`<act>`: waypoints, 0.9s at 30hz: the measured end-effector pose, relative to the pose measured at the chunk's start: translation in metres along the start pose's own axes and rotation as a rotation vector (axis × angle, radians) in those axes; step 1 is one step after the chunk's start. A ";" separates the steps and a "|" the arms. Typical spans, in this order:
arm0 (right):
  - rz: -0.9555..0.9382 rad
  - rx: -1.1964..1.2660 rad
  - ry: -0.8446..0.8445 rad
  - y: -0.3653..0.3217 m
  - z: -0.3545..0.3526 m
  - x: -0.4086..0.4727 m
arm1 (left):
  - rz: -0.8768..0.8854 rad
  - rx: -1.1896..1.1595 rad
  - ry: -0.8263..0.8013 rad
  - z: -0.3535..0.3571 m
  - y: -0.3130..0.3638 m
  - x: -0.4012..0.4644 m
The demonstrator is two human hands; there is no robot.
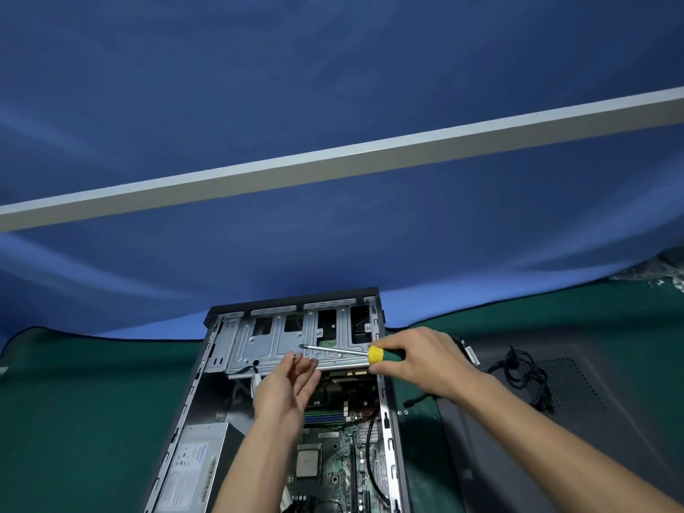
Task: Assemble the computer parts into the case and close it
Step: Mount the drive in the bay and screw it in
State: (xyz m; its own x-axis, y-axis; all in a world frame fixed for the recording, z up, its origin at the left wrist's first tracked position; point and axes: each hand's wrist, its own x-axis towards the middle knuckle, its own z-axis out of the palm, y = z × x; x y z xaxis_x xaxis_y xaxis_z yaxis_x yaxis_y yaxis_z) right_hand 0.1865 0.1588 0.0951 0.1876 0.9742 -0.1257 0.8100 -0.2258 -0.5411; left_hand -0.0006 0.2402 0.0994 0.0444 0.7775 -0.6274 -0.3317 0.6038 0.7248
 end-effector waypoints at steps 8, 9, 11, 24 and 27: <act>-0.060 -0.065 0.042 -0.005 0.019 0.004 | -0.042 -0.097 -0.004 -0.011 0.000 0.001; -0.058 -0.070 0.043 -0.006 0.019 0.004 | -0.046 -0.110 0.000 -0.012 0.001 0.002; -0.058 -0.091 0.036 -0.008 0.020 0.004 | -0.054 -0.135 0.010 -0.014 0.000 0.003; -0.016 -0.190 -0.197 -0.033 -0.004 0.005 | 0.029 -0.050 0.044 -0.030 -0.017 0.015; 0.048 -0.165 -0.300 -0.044 -0.008 0.010 | 0.005 -0.069 0.017 -0.035 -0.022 0.021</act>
State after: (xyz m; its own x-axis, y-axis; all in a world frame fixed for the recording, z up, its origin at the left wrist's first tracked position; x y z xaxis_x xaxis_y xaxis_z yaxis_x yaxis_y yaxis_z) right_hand 0.1573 0.1784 0.1237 0.0756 0.9134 -0.3999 0.8878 -0.2443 -0.3901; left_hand -0.0256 0.2370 0.0606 0.0263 0.7772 -0.6288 -0.3965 0.5855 0.7071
